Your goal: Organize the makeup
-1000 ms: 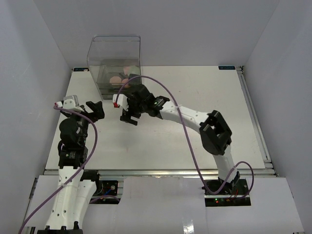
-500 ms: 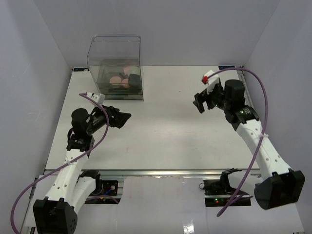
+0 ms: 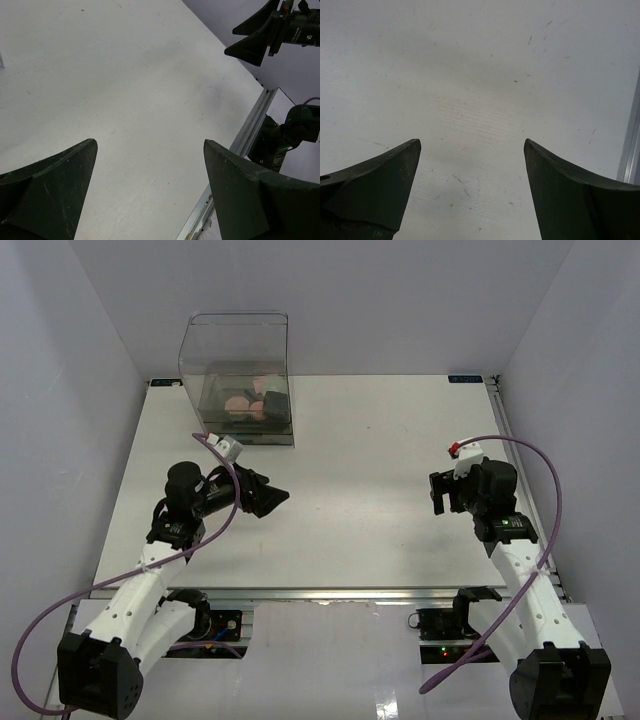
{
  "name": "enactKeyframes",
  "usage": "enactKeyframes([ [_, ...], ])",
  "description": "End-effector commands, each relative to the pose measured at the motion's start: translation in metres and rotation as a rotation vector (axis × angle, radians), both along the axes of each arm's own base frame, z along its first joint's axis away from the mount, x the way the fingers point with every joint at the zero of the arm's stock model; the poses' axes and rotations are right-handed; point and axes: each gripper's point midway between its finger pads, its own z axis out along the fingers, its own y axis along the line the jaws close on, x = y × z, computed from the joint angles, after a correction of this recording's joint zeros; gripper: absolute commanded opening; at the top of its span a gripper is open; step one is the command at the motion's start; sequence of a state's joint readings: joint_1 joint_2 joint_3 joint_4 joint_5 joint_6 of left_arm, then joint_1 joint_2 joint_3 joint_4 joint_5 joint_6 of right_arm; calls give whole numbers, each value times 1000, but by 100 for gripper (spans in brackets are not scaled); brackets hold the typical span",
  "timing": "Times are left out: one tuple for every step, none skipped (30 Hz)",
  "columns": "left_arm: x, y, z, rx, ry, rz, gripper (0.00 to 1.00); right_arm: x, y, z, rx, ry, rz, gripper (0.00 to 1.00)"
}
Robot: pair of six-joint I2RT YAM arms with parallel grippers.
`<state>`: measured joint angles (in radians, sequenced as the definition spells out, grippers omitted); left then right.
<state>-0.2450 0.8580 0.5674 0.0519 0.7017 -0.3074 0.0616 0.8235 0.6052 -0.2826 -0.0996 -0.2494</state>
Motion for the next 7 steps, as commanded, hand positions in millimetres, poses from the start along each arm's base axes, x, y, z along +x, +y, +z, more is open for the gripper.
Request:
enactKeyframes([
  [-1, -1, 15, 9, -59, 1, 98, 10, -9, 22, 27, -95, -36, 90],
  [-1, -1, 15, 10, -60, 2, 98, 9, -7, 23, 32, -97, -24, 90],
  [-1, -1, 15, 11, -61, 2, 98, 8, -6, 23, 33, -101, -15, 90],
  [-1, 0, 16, 12, -65, 6, 98, 8, -9, 25, 33, -108, -25, 90],
  [-1, 1, 17, 13, -69, 11, 98, 8, -13, 26, 33, -115, -38, 90],
  [-1, 1, 17, 14, -71, 14, 98, 8, -14, 26, 34, -120, -40, 90],
  [-1, 1, 18, 15, -76, 16, 98, 8, -14, 28, 37, -126, -41, 90],
])
